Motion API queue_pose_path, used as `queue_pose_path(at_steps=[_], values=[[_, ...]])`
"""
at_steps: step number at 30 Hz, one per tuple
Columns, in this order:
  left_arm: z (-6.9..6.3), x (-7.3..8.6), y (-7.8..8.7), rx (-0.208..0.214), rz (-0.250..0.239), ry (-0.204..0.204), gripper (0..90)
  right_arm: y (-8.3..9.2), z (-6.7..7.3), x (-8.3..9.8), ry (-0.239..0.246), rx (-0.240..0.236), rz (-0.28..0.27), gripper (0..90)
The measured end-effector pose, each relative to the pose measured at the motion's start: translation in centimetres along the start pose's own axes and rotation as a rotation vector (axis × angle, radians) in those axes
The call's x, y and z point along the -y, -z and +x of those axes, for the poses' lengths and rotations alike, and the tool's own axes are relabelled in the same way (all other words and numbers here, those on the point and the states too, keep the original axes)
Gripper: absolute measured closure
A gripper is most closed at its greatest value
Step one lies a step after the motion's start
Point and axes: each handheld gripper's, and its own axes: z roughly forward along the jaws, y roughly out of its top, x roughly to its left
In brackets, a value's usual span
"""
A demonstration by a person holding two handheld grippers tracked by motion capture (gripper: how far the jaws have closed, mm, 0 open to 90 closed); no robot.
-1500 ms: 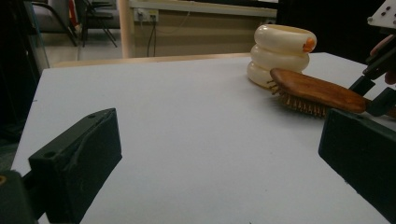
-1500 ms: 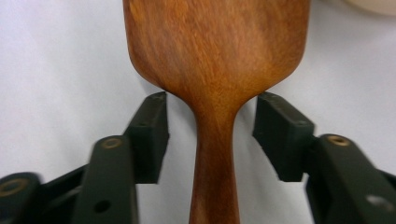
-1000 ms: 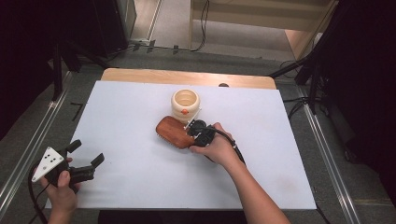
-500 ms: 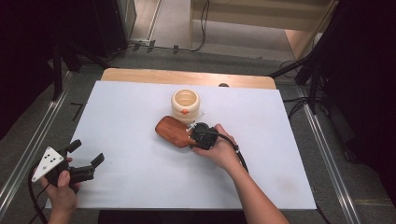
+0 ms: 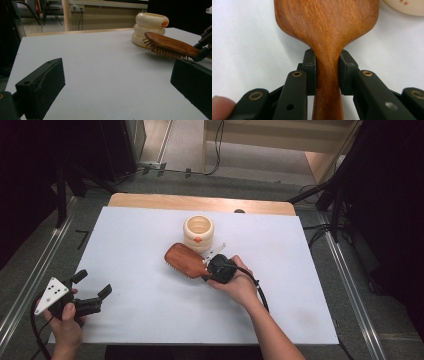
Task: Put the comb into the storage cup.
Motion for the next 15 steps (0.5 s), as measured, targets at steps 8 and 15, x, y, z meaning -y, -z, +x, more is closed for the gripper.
queue_pose_path(at_steps=[8,15], values=[[0.0,0.0,0.0,0.001,0.002,-0.004,0.0,1.0,0.5,0.6,0.007,0.001,-0.1,69.7],[-0.1,0.0,-0.1,-0.001,0.005,-0.008,0.0,1.9,0.9,0.9,0.004,0.007,-0.16,69.7]])
